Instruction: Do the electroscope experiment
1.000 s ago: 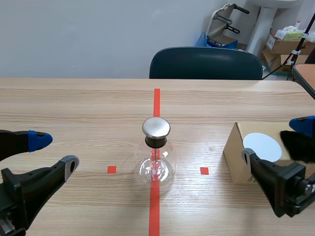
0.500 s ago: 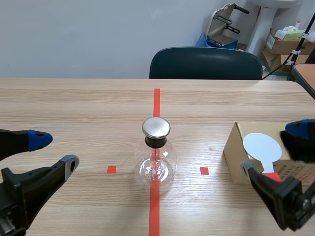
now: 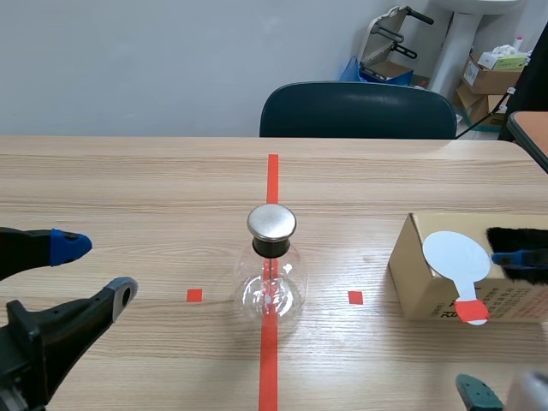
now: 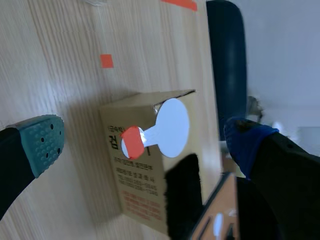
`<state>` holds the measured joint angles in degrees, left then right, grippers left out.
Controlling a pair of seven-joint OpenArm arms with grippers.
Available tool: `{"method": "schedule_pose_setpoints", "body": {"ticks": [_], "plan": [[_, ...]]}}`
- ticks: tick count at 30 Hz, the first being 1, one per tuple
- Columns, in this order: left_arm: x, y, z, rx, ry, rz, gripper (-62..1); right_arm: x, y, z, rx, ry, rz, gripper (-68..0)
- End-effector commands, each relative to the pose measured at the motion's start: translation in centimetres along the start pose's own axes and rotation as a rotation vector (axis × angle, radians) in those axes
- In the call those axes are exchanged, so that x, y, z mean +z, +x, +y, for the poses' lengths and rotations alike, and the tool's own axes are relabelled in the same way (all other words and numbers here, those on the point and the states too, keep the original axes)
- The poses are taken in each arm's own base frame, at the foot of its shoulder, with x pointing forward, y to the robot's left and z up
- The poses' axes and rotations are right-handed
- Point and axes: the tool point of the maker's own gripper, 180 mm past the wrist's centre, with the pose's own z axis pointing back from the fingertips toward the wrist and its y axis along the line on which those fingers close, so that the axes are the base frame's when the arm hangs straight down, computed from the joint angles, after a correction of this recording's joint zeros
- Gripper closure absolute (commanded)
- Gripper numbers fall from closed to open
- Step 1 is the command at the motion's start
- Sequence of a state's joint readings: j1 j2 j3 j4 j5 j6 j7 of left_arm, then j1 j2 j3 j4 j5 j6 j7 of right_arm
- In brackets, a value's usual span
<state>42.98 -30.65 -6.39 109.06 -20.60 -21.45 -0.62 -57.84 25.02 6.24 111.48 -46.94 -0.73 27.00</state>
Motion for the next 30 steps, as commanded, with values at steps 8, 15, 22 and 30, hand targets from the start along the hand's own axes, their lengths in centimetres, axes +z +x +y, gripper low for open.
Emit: {"method": "schedule_pose_setpoints", "body": {"ticks": [8, 15, 22, 30], "plan": [[-0.8, 0.3, -4.6, -0.071, -0.212, -0.014, -41.7, 0.4, -3.0, 2.3, 0.281, -0.148, 0.088, -67.9], [-1.2, 0.1, -6.9, -0.119, -0.293, -0.023, -41.7, -1.5, -4.7, 0.8, 0.369, -0.323, 0.177, -67.9], [-1.1, 0.8, -6.5, -0.121, -0.308, -0.045, -41.7, -3.4, -5.2, 0.6, 0.362, -0.358, 0.219, -67.9], [-0.2, 1.7, -6.5, -0.131, -0.369, -0.081, -41.7, -4.6, -5.5, 0.0, 0.314, -0.4, 0.292, -67.9]]}}
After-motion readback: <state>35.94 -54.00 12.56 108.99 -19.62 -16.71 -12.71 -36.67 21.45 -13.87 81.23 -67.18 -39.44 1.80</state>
